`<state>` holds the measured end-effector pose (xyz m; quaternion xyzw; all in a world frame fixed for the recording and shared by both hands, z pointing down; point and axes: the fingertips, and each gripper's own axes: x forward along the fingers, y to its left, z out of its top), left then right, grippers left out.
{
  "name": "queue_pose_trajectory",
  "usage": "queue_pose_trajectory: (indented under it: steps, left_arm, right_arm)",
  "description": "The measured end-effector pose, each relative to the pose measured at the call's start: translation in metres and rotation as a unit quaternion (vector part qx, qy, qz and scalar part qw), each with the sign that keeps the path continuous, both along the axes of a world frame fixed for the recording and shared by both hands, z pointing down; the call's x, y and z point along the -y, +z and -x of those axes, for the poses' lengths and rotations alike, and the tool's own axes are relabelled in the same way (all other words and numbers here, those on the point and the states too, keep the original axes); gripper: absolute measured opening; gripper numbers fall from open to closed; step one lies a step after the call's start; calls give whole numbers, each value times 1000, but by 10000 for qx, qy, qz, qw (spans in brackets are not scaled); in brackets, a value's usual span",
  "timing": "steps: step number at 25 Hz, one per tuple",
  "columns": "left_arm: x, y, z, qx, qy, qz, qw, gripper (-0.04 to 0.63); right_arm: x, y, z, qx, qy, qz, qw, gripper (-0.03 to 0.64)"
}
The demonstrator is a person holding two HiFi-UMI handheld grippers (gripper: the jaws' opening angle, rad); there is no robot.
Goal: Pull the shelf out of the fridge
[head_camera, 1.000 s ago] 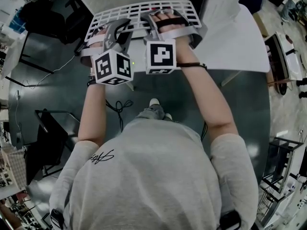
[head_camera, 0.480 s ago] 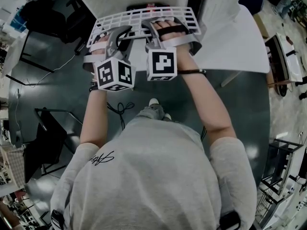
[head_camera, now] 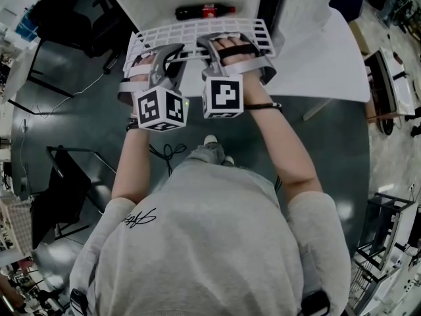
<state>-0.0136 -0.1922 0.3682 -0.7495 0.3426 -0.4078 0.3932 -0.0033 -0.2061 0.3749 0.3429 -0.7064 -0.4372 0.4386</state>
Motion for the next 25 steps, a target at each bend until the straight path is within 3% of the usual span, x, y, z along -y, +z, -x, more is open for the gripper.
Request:
queue_pose_trajectory:
  steps: [25]
  left_arm:
    - [-21,37,-1,23,-31,255,9997,55]
  right_arm:
    - [-21,40,-1,-16,-35,337,9994,40]
